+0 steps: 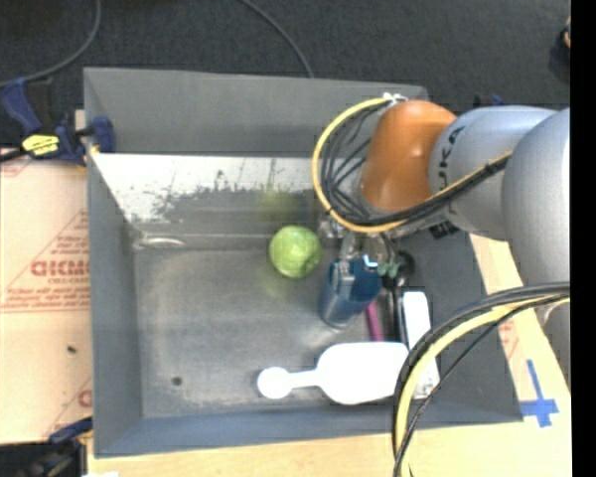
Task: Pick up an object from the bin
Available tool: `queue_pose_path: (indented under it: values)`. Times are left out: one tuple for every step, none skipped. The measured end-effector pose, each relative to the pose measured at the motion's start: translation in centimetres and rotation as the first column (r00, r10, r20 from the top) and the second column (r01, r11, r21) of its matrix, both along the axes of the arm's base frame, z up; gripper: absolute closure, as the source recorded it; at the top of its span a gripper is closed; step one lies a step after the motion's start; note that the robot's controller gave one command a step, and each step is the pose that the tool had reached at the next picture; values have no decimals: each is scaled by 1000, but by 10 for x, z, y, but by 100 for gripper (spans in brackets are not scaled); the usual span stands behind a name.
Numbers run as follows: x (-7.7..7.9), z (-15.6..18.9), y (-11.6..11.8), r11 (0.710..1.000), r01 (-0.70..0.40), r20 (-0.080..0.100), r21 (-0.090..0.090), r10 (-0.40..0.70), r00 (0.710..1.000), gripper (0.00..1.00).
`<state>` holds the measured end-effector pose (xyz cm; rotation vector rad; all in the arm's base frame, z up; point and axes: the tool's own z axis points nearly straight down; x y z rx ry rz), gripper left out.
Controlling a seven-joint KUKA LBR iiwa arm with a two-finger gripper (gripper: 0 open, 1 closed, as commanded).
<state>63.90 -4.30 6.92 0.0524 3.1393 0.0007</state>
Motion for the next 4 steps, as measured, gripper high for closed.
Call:
queue_pose_path:
  values:
    - [-6,27,-10,992,128,8,-2,-128,992,100]
    - [-6,27,-10,992,127,8,-2,-127,992,100]
    - [-5,115,-9,994,111,8,-4,-111,994,100]
    - [-3,189,-9,994,108,14,-2,-108,994,100]
